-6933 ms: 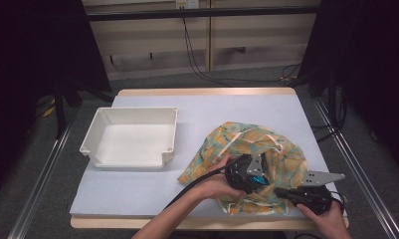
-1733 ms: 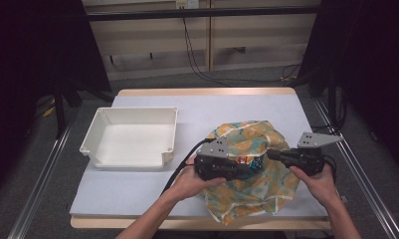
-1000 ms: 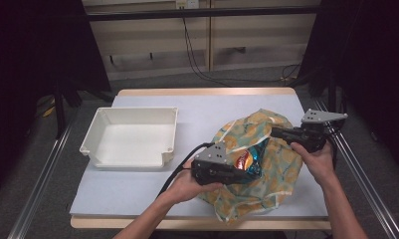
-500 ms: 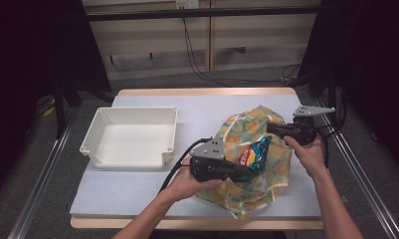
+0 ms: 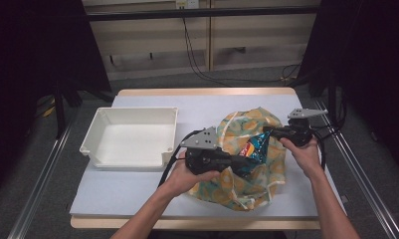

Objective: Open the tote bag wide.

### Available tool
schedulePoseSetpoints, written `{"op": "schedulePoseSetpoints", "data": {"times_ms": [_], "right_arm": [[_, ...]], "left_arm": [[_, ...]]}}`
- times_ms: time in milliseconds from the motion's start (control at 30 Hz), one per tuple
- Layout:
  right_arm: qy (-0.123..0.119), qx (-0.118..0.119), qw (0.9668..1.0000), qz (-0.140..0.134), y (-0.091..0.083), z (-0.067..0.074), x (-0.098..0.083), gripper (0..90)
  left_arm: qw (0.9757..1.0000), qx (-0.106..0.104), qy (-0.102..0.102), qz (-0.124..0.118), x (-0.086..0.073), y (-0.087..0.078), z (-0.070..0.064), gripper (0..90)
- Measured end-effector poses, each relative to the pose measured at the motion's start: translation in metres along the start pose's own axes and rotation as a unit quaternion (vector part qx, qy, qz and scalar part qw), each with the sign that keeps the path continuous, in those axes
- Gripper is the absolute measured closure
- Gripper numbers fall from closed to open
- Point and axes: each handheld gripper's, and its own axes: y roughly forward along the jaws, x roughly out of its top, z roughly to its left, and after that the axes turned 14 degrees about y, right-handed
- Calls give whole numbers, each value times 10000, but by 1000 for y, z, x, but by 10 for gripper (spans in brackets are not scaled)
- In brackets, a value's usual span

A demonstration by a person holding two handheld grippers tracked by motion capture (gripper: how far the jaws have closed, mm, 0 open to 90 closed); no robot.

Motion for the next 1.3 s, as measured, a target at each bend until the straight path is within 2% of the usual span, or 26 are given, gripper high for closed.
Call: {"op": "schedulePoseSetpoints", "data": {"times_ms": [100,200,300,400,667,800,933,1100,1300], "right_arm": [[-26,-5,10000,20,0,0,-1,900],[-3,68,10000,-29,1,1,-3,900],[-36,159,9999,12,2,5,-5,900],[-49,121,9999,-33,-2,9,-6,798],[-159,77,9998,-66,-23,18,-12,690],[-162,112,9997,-156,-37,23,-19,676],[-227,78,9996,-113,-45,29,-26,670],[-304,203,9993,-63,-51,40,-31,664],[-385,306,9988,-13,-51,51,-37,661]], "left_arm": [[10000,5,-11,-49,1,-2,1,900],[9999,-2,-102,-78,0,0,3,900],[9999,27,-106,-42,1,3,5,900],[9999,89,-100,2,4,6,8,900],[9994,260,-218,31,8,9,20,900],[9989,350,-303,-7,8,8,30,900],[9982,491,-352,2,9,9,38,900],[9975,562,-425,18,12,11,50,900],[9974,601,-399,12,23,14,61,900]]}}
